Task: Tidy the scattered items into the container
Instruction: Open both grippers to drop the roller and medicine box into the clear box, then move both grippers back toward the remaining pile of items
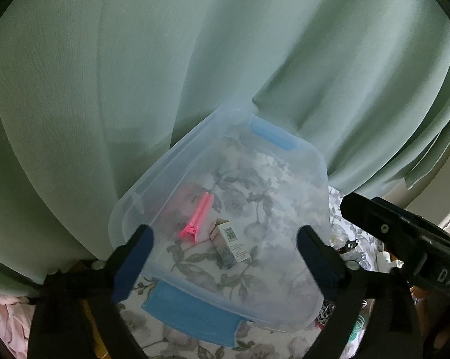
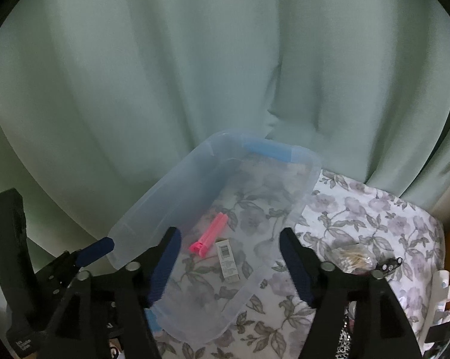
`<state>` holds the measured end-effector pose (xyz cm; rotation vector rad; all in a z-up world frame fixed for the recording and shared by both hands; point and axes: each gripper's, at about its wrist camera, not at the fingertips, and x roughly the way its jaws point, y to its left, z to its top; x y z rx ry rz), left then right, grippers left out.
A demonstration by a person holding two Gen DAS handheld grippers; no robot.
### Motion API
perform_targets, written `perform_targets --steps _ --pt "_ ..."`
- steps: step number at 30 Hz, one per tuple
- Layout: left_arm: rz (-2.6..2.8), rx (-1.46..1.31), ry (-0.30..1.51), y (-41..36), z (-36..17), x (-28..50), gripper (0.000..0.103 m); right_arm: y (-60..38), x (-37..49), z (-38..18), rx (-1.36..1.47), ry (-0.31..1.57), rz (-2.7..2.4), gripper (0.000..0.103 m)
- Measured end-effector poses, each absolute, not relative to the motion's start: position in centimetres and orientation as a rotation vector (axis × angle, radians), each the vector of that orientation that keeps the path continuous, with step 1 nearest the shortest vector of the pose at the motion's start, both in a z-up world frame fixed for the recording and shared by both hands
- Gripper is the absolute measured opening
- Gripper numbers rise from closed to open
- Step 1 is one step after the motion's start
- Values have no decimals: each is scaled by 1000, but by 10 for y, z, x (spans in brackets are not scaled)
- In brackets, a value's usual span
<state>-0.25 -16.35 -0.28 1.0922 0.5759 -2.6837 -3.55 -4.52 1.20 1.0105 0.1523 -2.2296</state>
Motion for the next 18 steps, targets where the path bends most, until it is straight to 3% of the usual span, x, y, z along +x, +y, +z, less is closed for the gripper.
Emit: perform_targets --steps 3,7,18 --pt "-2689 1075 552 -160 1 -1 101 -41 -33 14 1005 148 -2230 83" --pt "-2703 1056 524 -154 5 0 101 -34 -30 17 996 129 -2237 102" --pt "-2762 1025 419 -126 22 7 101 -3 -19 27 969 79 -2278 103"
